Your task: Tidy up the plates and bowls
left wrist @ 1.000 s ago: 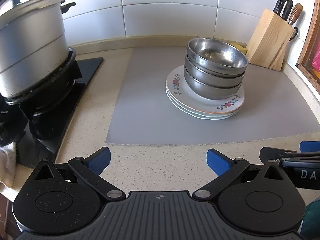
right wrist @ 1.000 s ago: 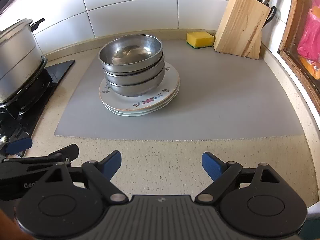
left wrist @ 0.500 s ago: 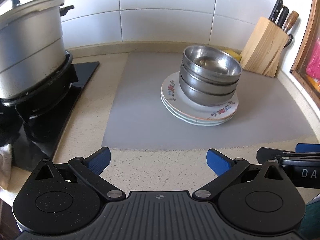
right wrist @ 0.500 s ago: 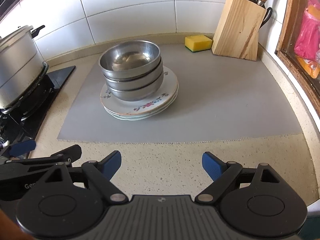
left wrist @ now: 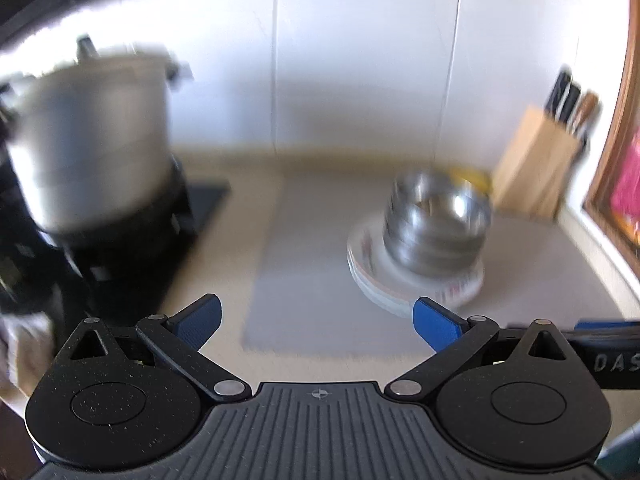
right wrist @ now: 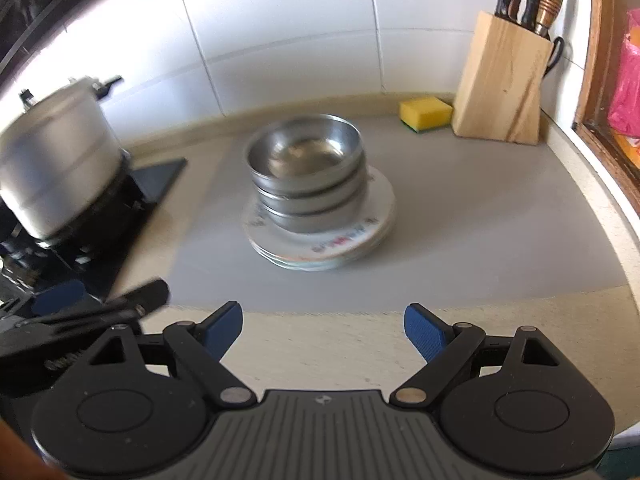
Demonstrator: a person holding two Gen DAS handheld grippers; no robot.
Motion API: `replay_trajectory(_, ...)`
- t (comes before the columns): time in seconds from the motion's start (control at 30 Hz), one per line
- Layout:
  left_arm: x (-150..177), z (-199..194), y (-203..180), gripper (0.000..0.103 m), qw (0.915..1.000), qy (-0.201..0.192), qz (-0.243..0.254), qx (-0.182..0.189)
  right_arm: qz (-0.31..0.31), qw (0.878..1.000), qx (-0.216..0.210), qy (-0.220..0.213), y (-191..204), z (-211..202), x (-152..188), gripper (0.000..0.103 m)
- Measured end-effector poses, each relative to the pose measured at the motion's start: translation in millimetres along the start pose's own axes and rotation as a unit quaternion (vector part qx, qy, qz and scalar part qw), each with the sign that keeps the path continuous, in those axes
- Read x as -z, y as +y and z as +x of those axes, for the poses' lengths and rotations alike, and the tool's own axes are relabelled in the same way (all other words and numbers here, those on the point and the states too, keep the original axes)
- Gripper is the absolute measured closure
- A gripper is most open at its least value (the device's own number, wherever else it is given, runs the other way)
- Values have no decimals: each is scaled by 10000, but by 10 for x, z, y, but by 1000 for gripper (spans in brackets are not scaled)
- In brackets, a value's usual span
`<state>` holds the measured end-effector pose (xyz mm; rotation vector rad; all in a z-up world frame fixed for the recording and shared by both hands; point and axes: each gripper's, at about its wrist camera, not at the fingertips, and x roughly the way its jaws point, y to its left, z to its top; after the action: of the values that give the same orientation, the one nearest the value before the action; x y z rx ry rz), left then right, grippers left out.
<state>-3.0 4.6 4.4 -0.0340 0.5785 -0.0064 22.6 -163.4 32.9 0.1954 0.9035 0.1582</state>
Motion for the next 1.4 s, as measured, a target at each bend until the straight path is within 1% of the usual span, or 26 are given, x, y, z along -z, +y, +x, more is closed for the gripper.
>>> replay_trajectory(0.03, -9, -92, 15, 5, 9996, -291, -29, -56, 1, 10000, -79, -56, 16, -46, 3, 38)
replay_trajectory(0.07, -15, -167, 42, 5, 9980, -614, -131, 4, -21, 9998, -138, -106, 30, -78, 2, 37)
replay_trajectory(0.1, -14, -194, 72, 5, 9957, -881, -258, 154, -52, 9997, -179, -168, 45, -107, 0, 35)
replay_trajectory(0.13, -5, -193, 112, 5, 9927, -1072, -364, 407, -84, 9995, -196, -236, 64, -131, -3, 34)
replay_trajectory(0.17, -13, -161, 153, 5, 9913, -1042, -455, 659, -120, 9994, -201, -273, 82, -142, -13, 34)
replay_trajectory(0.2, -39, -91, 177, 5, 9916, -831, -578, 805, -155, 9992, -200, -300, 103, -145, -25, 34)
replay_trajectory(0.27, -105, 51, 164, 5, 9956, -292, -660, 604, -164, 9991, -201, -346, 107, -151, -47, 34)
replay_trajectory(0.3, -116, 82, 181, 5, 9956, -173, -689, 617, -143, 9991, -210, -347, 96, -153, -57, 34)
replay_trajectory(0.33, -116, 50, 200, 5, 9953, -274, -736, 573, -118, 9991, -214, -357, 76, -155, -68, 34)
replay_trajectory(0.4, -105, -160, 224, 5, 9929, -840, -797, 268, -84, 9990, -177, -398, 29, -172, -92, 34)
replay_trajectory(0.43, -126, -226, 210, 5, 9930, -941, -665, 254, -61, 9990, -155, -416, 6, -185, -106, 34)
replay_trajectory(0.47, -189, -232, 166, 5, 9953, -793, -455, 324, -55, 9989, -151, -436, -2, -204, -118, 34)
replay_trajectory(0.53, -292, -75, 45, 5, 9975, -180, -151, 669, -19, 9983, -190, -548, -14, -251, -139, 34)
replay_trajectory(0.57, -306, 34, 2, 5, 9971, 103, -131, 744, -19, 9981, -217, -569, -10, -262, -157, 34)
replay_trajectory(0.6, -290, 122, -11, 5, 9967, 286, -254, 715, -29, 9979, -252, -593, 4, -278, -171, 34)
replay_trajectory(0.67, -214, 139, 59, 5, 9952, 174, -696, 665, -136, 9971, -251, -706, 30, -326, -180, 34)
replay_trajectory(0.73, -208, 157, 166, 5, 9895, 87, -1106, 925, -211, 9963, -113, -821, 39, -374, -168, 34)
replay_trajectory(0.77, -239, 162, 195, 5, 9886, 92, -1161, 953, -214, 9962, -96, -841, 27, -391, -167, 34)
replay_trajectory(0.87, -329, 159, 114, 5, 9953, 15, -678, 697, -122, 9957, -141, -903, -12, -431, -188, 34)
replay_trajectory(0.9, -319, 91, 87, 5, 9958, -66, -569, 716, -127, 9955, -144, -929, -10, -440, -201, 34)
replay_trajectory(0.97, -304, -36, 70, 5, 9933, -138, -461, 1048, -135, 9950, -182, -973, 4, -456, -218, 34)
replay_trajectory(1.0, -294, -123, 76, 5, 9919, -260, -514, 1129, -129, 9946, -230, -1001, 4, -466, -227, 33)
replay_trajectory(1.1, -269, -309, 188, 5, 9881, -906, -589, 1094, -9, 9928, -373, -1141, -40, -524, -250, 33)
replay_trajectory(1.13, -303, -299, 216, 5, 9877, -904, -627, 1112, 51, 9914, -427, -1235, -64, -558, -254, 33)
replay_trajectory(1.2, -395, -198, 216, 5, 9877, -685, -453, 1328, 195, 9866, -612, -1497, -127, -643, -250, 32)
replay_trajectory(1.4, -354, -167, 123, 5, 9897, -656, -487, 1176, 59, 9839, -521, -1708, -103, -712, -299, 29)
